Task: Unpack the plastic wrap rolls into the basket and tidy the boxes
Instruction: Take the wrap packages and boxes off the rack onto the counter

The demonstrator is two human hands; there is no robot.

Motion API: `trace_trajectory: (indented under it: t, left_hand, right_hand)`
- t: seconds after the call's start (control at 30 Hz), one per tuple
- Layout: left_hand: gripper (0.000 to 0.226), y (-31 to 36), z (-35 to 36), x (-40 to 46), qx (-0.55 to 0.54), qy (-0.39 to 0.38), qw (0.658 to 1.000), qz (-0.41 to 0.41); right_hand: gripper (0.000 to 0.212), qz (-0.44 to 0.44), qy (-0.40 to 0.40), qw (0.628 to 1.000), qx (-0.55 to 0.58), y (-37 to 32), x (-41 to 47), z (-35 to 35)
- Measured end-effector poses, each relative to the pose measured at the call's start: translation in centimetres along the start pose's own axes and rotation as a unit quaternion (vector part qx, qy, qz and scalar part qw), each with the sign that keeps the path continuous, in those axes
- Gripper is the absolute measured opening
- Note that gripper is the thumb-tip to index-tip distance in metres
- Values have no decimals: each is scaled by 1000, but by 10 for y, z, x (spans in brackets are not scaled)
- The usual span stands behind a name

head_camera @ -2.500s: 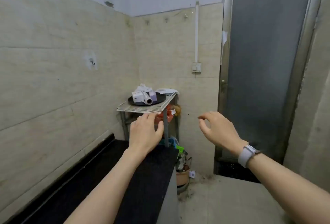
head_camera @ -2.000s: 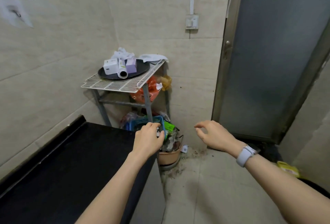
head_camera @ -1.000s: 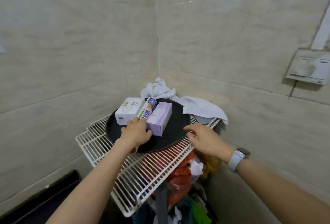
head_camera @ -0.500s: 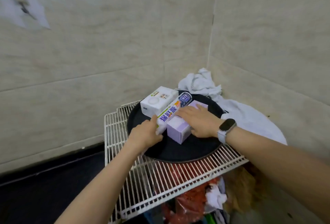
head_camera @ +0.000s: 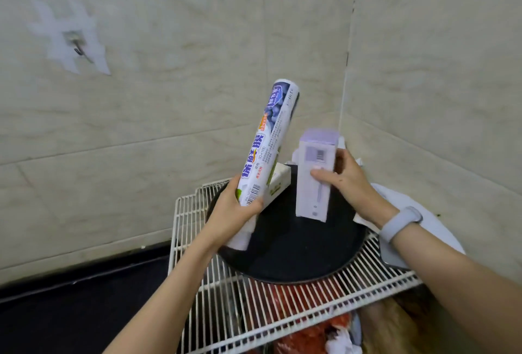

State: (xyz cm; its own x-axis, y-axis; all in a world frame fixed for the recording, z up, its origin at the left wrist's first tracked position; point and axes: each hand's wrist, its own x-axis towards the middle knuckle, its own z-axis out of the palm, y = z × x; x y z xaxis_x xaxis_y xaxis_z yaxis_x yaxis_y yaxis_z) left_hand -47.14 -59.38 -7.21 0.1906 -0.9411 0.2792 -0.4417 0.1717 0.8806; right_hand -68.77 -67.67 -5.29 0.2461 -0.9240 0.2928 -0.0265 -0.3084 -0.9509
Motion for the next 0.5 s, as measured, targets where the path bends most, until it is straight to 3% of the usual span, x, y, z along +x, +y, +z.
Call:
trace_trajectory:
  t: [0.17, 0.33, 0.5]
  left_hand:
    - [43, 11, 18, 6, -147, -16, 988, -47]
    - [60, -8, 30, -2, -143, -36, 989, -30]
    - [71, -12, 30, -5, -143, -64, 988, -15]
  right_hand:
    - [28, 11, -72, 985, 158, -22, -4, 3]
    - [30, 71, -115, 956, 259, -30, -4, 6]
    - [57, 111, -97, 945, 292, -33, -3, 15]
